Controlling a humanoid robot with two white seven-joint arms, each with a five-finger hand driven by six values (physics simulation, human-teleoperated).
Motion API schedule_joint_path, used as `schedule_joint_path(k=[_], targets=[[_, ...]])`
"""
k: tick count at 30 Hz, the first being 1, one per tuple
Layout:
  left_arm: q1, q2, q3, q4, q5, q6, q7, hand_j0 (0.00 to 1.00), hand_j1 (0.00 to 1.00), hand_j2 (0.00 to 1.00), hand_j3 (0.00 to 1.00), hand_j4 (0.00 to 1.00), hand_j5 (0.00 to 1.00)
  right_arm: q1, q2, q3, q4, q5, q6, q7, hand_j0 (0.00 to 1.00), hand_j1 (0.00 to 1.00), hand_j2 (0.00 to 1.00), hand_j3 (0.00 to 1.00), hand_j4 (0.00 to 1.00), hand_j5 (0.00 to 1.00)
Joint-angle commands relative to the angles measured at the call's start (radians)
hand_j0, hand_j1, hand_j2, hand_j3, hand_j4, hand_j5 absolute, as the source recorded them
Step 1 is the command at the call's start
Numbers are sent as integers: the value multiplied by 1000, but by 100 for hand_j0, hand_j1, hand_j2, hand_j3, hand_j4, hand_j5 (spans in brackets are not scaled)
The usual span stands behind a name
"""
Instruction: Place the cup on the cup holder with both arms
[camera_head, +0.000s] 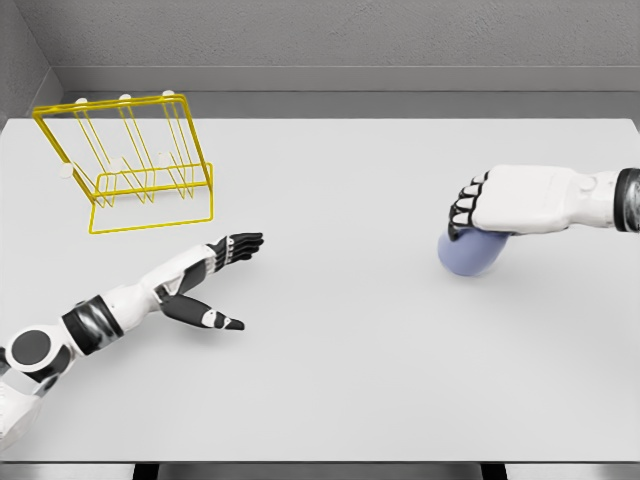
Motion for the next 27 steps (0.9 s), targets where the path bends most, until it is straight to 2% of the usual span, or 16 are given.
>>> schedule_joint_path(k=[1,12,23,27], targets=[[0,-8,-1,5,5,3,0,100,100,100,100,100,100,-2,35,-1,-5,-11,3,0,53,53,53,53,53,53],[-25,-45,-3,46,-2,3,0,100,100,100,100,100,100,-3,149,7,-5,-11,3,0,53,53,53,53,53,53],[-28,-45,-4,44,-3,-5,0,100,100,100,100,100,100,-3,266,30,-7,-6,3,0,53,53,53,53,53,53],[-28,-45,-3,43,-3,-5,0,100,100,100,100,100,100,-5,289,48,-7,-6,3,0,53,53,53,53,53,53]])
